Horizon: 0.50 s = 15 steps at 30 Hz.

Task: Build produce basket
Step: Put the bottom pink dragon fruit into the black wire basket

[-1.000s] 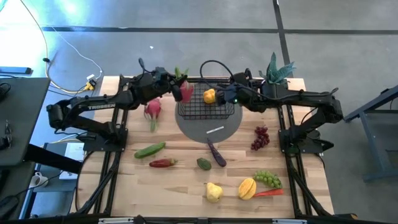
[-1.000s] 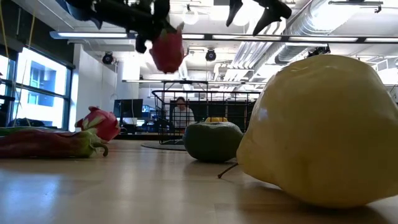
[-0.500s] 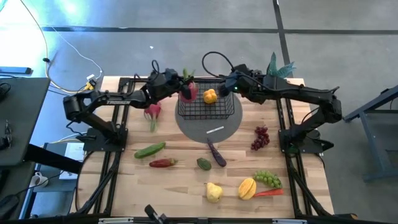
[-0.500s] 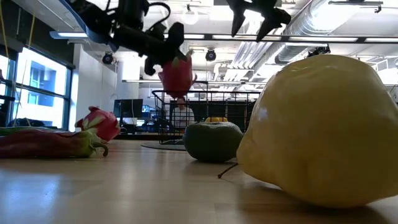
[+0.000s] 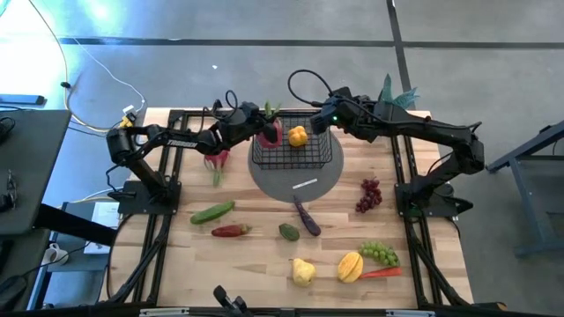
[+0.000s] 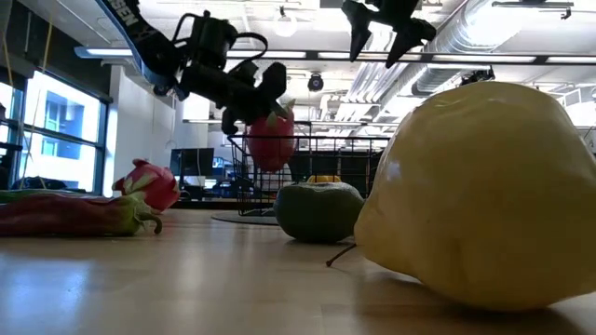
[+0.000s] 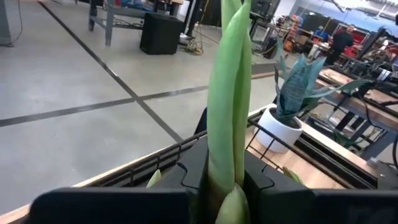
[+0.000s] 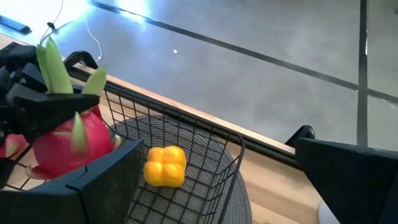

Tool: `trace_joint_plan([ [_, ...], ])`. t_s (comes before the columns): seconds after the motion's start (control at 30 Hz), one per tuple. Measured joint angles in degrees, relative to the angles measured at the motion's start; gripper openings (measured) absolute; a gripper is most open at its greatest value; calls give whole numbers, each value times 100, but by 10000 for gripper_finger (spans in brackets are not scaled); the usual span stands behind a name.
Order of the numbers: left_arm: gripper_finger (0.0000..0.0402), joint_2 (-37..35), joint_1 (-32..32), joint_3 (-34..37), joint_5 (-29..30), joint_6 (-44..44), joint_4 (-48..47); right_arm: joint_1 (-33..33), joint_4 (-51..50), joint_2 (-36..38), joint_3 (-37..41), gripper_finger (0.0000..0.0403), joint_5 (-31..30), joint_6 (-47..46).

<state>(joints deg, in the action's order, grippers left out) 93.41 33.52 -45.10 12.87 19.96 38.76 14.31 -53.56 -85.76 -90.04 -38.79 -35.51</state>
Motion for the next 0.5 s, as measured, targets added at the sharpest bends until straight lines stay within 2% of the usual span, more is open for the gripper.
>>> trace_joint_plan([
  [0.5,33,360,0,0,79,-249,19,-4,-20,0,0,399,94,-2],
])
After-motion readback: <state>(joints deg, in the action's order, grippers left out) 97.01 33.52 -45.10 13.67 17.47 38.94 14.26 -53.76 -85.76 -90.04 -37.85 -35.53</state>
